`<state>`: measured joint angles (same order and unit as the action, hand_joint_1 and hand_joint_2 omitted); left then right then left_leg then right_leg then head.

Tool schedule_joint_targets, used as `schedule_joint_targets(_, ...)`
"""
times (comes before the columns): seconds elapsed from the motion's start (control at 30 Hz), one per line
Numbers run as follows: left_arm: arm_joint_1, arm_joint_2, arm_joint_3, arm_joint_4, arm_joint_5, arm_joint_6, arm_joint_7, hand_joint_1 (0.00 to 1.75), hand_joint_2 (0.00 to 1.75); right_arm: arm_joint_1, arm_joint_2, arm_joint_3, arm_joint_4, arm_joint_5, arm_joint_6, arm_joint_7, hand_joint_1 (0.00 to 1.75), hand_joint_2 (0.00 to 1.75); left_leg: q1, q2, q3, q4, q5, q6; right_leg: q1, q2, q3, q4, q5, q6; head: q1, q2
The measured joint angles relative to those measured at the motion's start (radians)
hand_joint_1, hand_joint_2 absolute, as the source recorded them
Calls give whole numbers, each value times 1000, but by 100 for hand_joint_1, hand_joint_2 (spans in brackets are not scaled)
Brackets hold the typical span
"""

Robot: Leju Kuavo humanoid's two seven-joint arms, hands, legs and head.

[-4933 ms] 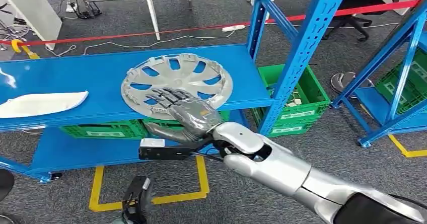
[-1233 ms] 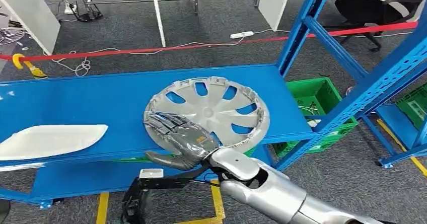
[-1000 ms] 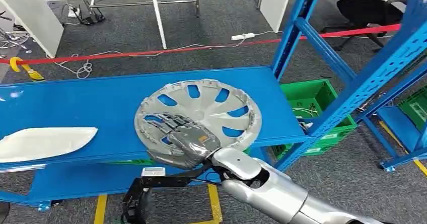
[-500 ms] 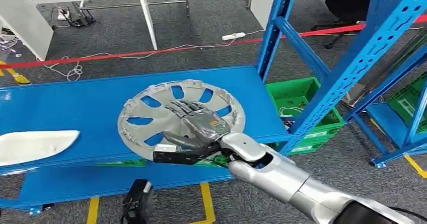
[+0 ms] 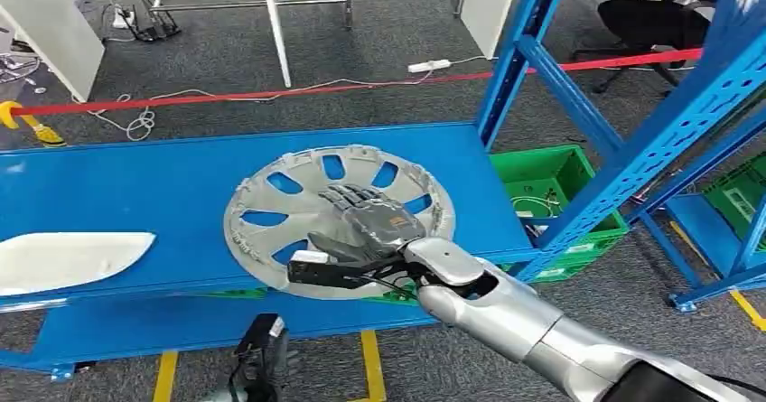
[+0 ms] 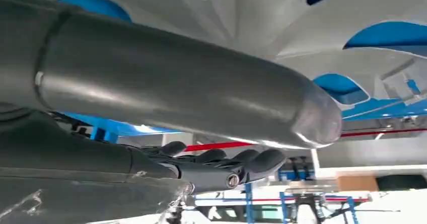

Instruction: Take the parts from the cabinet and place them on the table.

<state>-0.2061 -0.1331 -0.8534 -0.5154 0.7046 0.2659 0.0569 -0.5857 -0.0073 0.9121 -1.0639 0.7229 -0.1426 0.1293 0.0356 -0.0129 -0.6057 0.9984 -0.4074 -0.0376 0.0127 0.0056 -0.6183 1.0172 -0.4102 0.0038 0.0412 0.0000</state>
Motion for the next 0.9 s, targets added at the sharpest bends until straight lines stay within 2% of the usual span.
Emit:
schedule_joint_targets(0.07, -5, 0, 0, 0, -5, -4, 0, 0, 0, -1, 6, 1, 0, -4, 13, -13, 0, 0, 3, 1, 4, -10, 4, -11, 4, 3, -2, 1, 0, -1, 0, 0)
schedule_joint_targets(0.1, -7, -2, 0, 0, -5, -4, 0, 0, 0, -3, 7, 2, 0, -10, 17, -21, 0, 0, 3, 1, 11, -21, 8, -20, 5, 4, 4, -11, 4, -7, 3, 0)
schedule_joint_targets(0.13, -9, -2, 0, 1, -5, -4, -2, 0, 0, -4, 11, 2, -2, -17, 19, -27, 0, 0, 4, 3, 12, -20, 1, -25, -8, 3, 17, -32, 15, -12, 0, 0)
schedule_joint_targets(0.17, -14, -1, 0, 1, -2, -4, -7, 0, 0, -9, 15, 2, -3, -29, 23, -37, 0, 0, 0, 5, 3, 1, -14, -26, -6, 3, 23, -39, 16, -15, 1, 0)
schedule_joint_targets(0.2, -19, -1, -1, 2, 6, -5, -12, 0, 0, -12, 19, 2, -4, -42, 28, -43, 0, 0, -3, 5, -27, 59, -48, -24, -6, 1, 23, -39, 16, -19, -1, 0)
schedule_joint_targets(0.27, -22, 4, -1, 4, 18, 1, -18, 0, 0, -1, 23, 3, -16, -63, 38, -36, 0, 0, -8, 5, -113, 224, -118, -26, -4, 1, 24, -39, 14, -23, 0, 0)
schedule_joint_targets(0.3, -20, 6, -1, 6, 26, 2, -21, 0, 0, 18, 23, 3, -28, -63, 40, -27, 0, 0, -10, 5, -143, 278, -128, -26, -3, 1, 25, -39, 14, -24, -2, 0)
schedule_joint_targets(0.33, -16, 11, -1, 9, 32, 0, -27, 0, 0, 45, 23, 2, -49, -56, 42, -24, 0, 0, -10, 5, -146, 278, -110, -27, -3, 1, 28, -39, 12, -25, -2, 0)
schedule_joint_targets(0.37, -14, 16, 0, 11, 40, -7, -33, 0, 0, 71, 23, 1, -70, -51, 46, -27, 0, 0, -10, 5, -129, 240, -76, -28, -3, 2, 29, -38, 10, -25, -2, 0)
schedule_joint_targets(0.43, -14, 27, 1, 13, 51, -19, -45, 0, 0, 112, 21, 1, -124, -55, 65, -40, 0, 0, -4, 8, -54, 83, 12, -37, -10, 8, 30, -28, 1, -15, -3, 0)
schedule_joint_targets(0.47, -13, 28, 1, 13, 56, -22, -50, 0, 0, 123, 15, 1, -146, -59, 77, -44, 0, 0, 3, 13, -22, 22, 27, -49, -5, 11, 28, -20, -7, -3, -7, 0)
schedule_joint_targets(0.5, -14, 28, 2, 14, 59, -22, -52, 0, 0, 129, 5, 1, -174, -60, 94, -46, 0, 0, 6, 4, -9, -12, 13, -39, 4, 13, 14, 3, -21, 1, -20, 0)
schedule_joint_targets(0.53, -11, 30, 2, 15, 59, -22, -55, 0, 0, 137, -6, 0, -196, -60, 102, -46, 0, 0, 6, 2, -12, 1, 12, -24, 5, 11, 10, -3, -20, 0, -9, 0)
schedule_joint_targets(0.6, -3, 32, 2, 18, 60, -25, -66, 0, 0, 154, -29, 0, -232, -57, 117, -50, 0, 0, 2, 1, -12, 5, 6, -14, 2, 11, 13, -3, -23, 5, -6, 0)
schedule_joint_targets(0.63, 2, 36, 4, 18, 60, -41, -95, 0, 0, 161, -51, 1, -248, -56, 123, -59, 0, 0, 4, 1, -12, 6, 3, -7, -1, 11, 15, 3, -30, 12, -6, 0)
schedule_joint_targets(0.67, 10, 46, 8, 18, 60, -62, -131, 0, 0, 169, -72, 1, -273, -59, 125, -76, 0, 0, 3, 0, -10, 6, 4, 2, -3, 5, 3, 34, -56, 19, -3, 0)
schedule_joint_targets(0.7, 19, 58, 12, 18, 62, -72, -160, 0, 0, 166, -94, 2, -290, -78, 134, -105, 0, 0, 3, 0, -10, 6, 4, 5, -5, 2, -27, 96, -92, 26, -1, 0)
schedule_joint_targets(0.77, 36, 75, 27, 18, 62, -73, -185, 0, 0, 130, -137, 10, -294, -137, 159, -170, 0, 0, 3, 4, -10, 6, 3, 7, -6, -1, -115, 269, -166, 33, -2, 0)
schedule_joint_targets(0.8, 41, 82, 29, 18, 61, -73, -187, 0, 0, 113, -156, 11, -294, -154, 166, -179, 0, 0, 1, 5, -10, 6, 2, 8, -6, -2, -146, 328, -182, 33, 0, 0)
schedule_joint_targets(0.83, 45, 87, 32, 18, 61, -72, -189, 0, 0, 98, -170, 11, -294, -161, 170, -185, 0, 0, 0, 5, -8, 6, 2, 9, -6, -2, -156, 339, -172, 29, 0, 0)
schedule_joint_targets(0.87, 47, 89, 34, 18, 60, -70, -189, 0, 0, 85, -181, 12, -294, -165, 173, -188, 0, 0, -3, 4, -6, 6, 1, 10, -5, -1, -138, 297, -136, 22, 0, 0)
schedule_joint_targets(0.9, 48, 90, 36, 18, 60, -70, -189, 0, 0, 76, -187, 13, -294, -167, 174, -190, 0, 0, -5, 2, -3, 6, 1, 10, -2, 0, -100, 217, -91, 13, -1, 0)
